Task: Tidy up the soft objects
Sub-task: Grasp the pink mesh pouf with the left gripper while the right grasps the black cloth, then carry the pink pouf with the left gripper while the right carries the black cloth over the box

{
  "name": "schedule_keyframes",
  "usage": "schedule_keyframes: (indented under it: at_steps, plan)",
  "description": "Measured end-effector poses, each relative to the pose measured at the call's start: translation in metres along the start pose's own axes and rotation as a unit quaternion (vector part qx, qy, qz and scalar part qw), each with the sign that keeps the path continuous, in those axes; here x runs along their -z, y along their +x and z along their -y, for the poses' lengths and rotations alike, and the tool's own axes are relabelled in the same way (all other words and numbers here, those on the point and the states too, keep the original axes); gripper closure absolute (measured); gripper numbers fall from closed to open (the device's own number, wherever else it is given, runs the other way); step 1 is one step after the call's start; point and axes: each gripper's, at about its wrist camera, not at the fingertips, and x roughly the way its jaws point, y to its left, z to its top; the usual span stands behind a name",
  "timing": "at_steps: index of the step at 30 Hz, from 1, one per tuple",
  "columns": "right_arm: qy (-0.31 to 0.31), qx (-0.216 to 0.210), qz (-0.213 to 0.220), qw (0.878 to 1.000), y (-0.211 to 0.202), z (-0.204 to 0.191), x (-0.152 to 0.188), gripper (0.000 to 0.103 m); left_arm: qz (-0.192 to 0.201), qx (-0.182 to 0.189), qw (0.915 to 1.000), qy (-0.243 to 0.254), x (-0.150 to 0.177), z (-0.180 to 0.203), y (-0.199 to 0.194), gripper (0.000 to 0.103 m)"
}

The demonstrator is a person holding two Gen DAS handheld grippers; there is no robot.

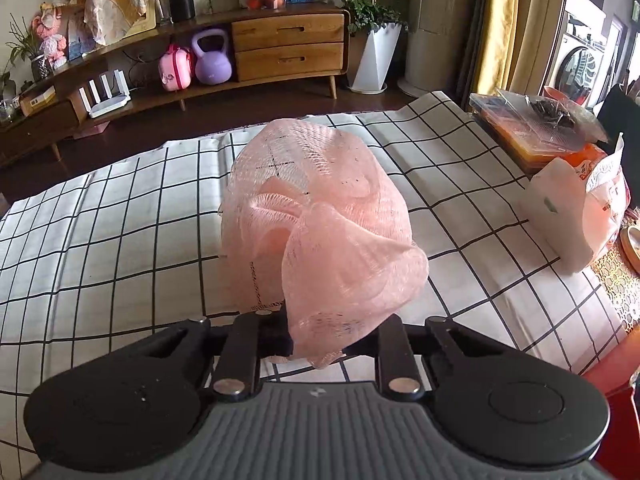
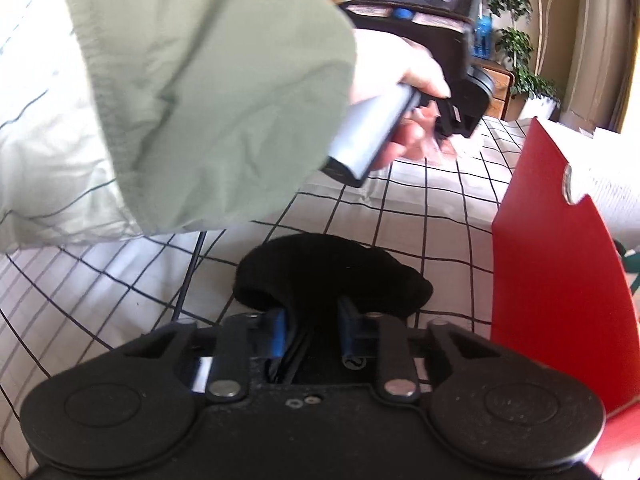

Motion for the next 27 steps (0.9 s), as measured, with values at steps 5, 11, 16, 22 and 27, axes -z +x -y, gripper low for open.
schedule_keyframes:
  at_steps: [5,11,16,22,27]
  plan:
    - [0.020,0.007,0.012,1.000,-0.010,0.002,0.001,0.092,0.006,0.002,0.9999,-0.016,0.002,-0.013,-0.024,0.086]
    - [0.051,0.004,0.028,0.998,-0.031,0.009,0.004,0.101,0.012,0.006,0.9992,-0.038,0.009,-0.029,-0.061,0.086]
    - [0.068,0.008,0.040,0.997,-0.055,0.015,0.010,0.101,0.021,0.015,0.9989,-0.040,0.018,-0.036,-0.099,0.086]
    - [0.095,-0.003,0.062,0.994,-0.100,0.020,0.012,0.101,0.034,0.036,0.9982,-0.032,0.028,-0.034,-0.154,0.086]
    - [0.113,-0.011,0.082,0.990,-0.145,0.028,0.009,0.101,0.047,0.056,0.9973,-0.005,0.043,-0.024,-0.201,0.086]
